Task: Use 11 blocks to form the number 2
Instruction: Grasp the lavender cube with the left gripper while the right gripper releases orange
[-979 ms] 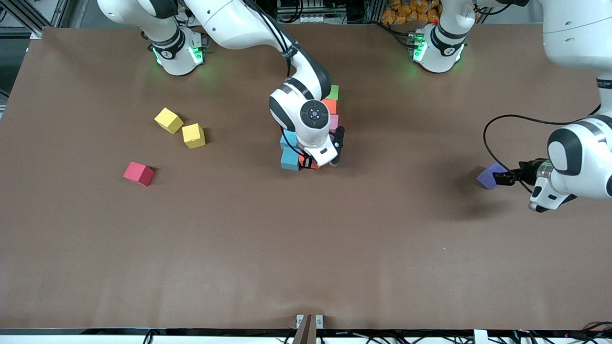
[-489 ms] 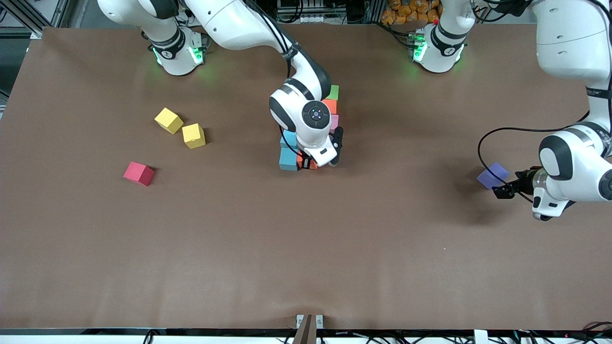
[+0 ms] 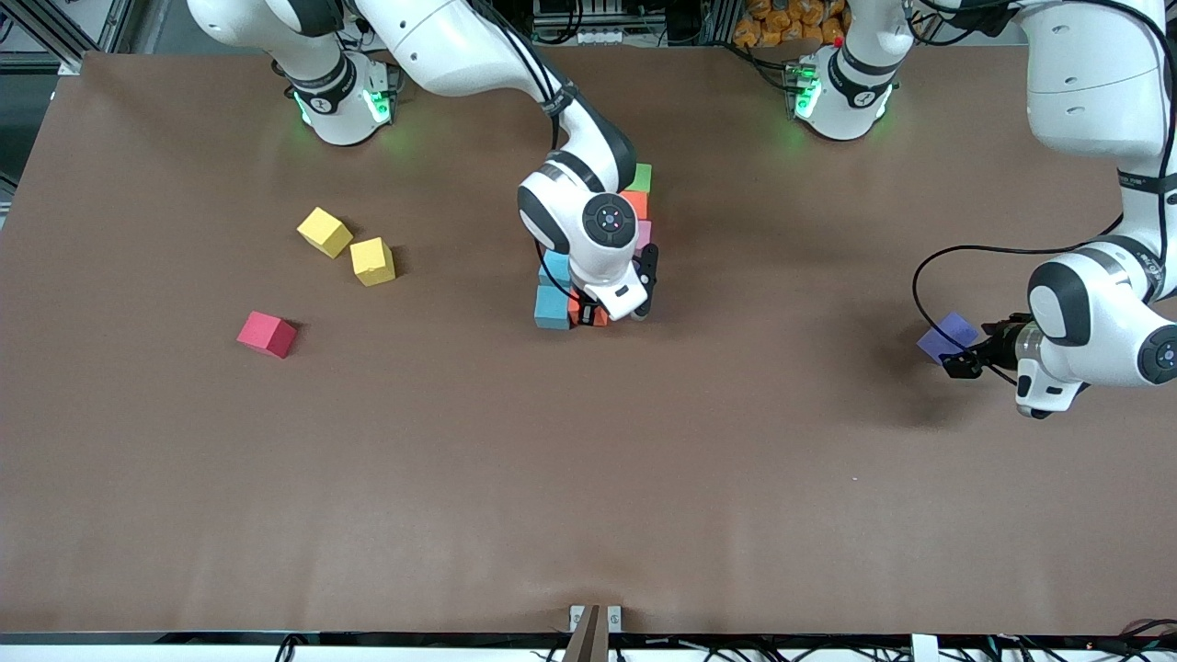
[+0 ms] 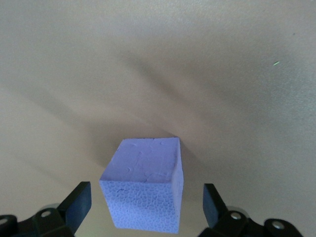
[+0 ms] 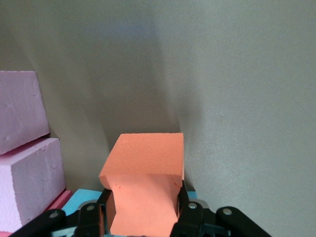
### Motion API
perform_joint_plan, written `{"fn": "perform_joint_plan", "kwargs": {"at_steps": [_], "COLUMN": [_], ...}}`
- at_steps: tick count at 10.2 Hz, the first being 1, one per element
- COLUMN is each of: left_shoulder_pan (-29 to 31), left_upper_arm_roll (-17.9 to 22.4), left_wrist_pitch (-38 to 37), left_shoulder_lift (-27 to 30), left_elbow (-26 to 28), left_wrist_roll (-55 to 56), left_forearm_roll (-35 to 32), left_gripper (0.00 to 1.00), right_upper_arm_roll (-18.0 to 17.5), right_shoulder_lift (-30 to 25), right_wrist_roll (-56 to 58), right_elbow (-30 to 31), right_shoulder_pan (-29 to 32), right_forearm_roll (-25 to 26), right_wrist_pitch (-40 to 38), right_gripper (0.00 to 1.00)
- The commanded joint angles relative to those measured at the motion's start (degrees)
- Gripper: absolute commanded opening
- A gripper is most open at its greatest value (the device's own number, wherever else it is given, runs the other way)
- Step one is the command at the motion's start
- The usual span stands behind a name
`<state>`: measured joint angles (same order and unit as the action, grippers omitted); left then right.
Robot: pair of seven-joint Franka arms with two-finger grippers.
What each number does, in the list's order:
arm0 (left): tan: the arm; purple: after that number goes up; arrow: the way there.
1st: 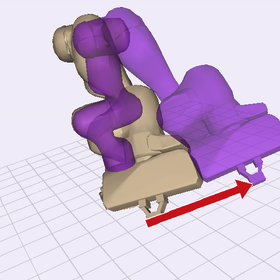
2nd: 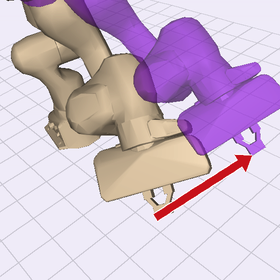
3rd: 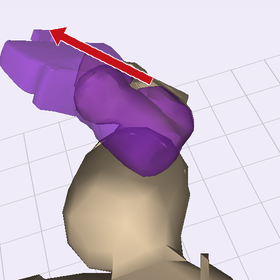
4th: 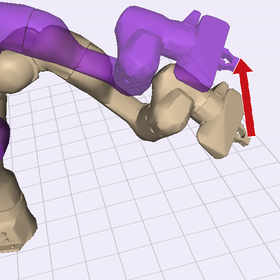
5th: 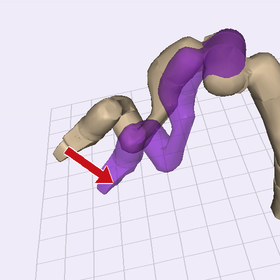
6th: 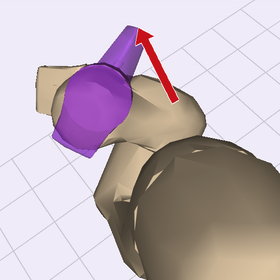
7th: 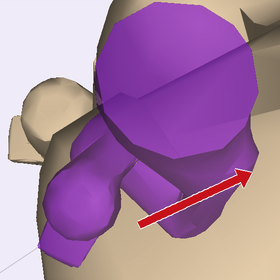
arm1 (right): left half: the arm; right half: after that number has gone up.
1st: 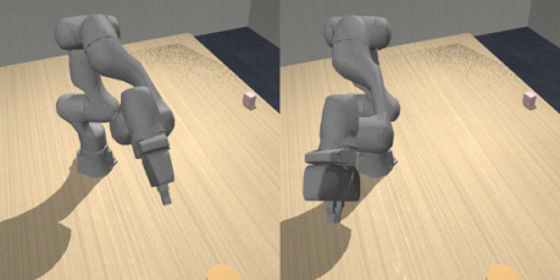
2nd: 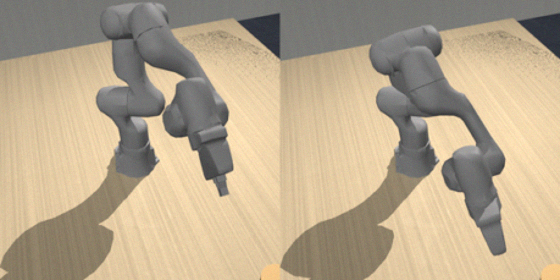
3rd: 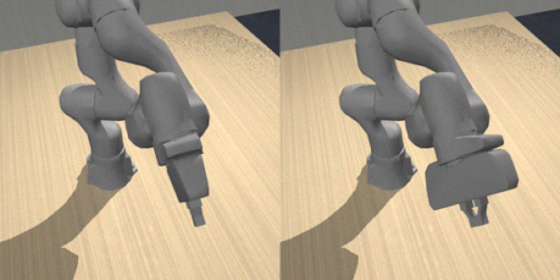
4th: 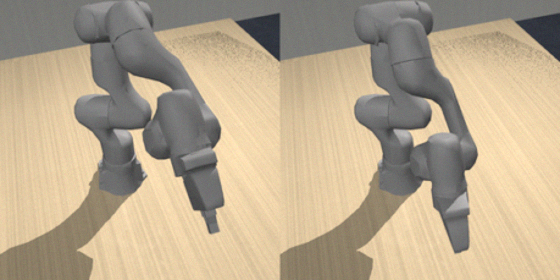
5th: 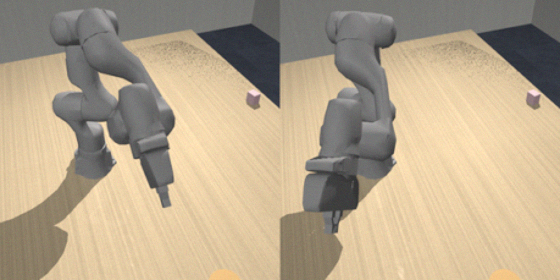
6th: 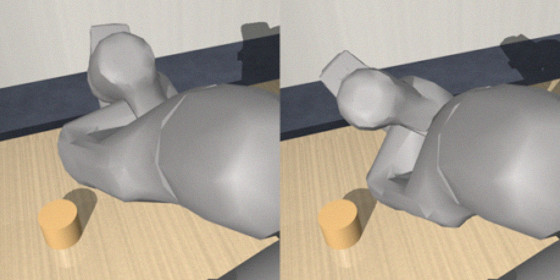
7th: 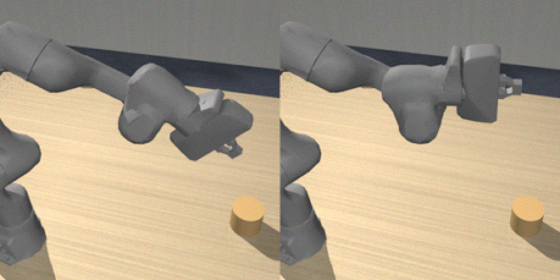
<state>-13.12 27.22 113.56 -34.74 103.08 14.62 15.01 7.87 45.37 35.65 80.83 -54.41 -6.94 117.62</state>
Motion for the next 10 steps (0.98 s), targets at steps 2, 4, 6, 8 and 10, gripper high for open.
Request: {"fn": "perform_joint_plan", "kwargs": {"at_steps": [2,4,6,8,10], "left_shoulder_pan": [-0.42,-0.42,-0.33,-0.42,-0.77], "left_upper_arm_roll": [0.21,0.20,0.03,0.03,-0.15], "left_wrist_pitch": [2.01,2.01,2.10,2.10,2.10], "left_shoulder_lift": [-0.68,-1.29,-2.35,-2.35,-2.00], "left_elbow": [1.95,1.87,1.60,1.43,1.16], "left_wrist_roll": [0.58,0.59,0.32,0.32,-0.38], "left_forearm_roll": [1.34,1.34,1.43,1.78,1.61], "left_gripper": [1.00,1.00,0.93,0.74,0.07], "right_upper_arm_roll": [0.48,0.48,0.48,0.57,0.65], "right_shoulder_lift": [1.74,2.09,2.44,2.44,2.36], "right_wrist_roll": [-0.05,-0.05,-0.14,-0.75,-0.76], "right_elbow": [0.20,0.20,0.12,0.12,0.03], "right_shoulder_pan": [-0.35,-0.35,-0.35,-0.35,-0.26], "right_forearm_roll": [1.58,1.84,2.19,2.19,2.19], "right_wrist_pitch": [0.07,0.24,0.42,0.59,1.03], "right_gripper": [0.00,0.00,0.01,0.30,1.00]}}
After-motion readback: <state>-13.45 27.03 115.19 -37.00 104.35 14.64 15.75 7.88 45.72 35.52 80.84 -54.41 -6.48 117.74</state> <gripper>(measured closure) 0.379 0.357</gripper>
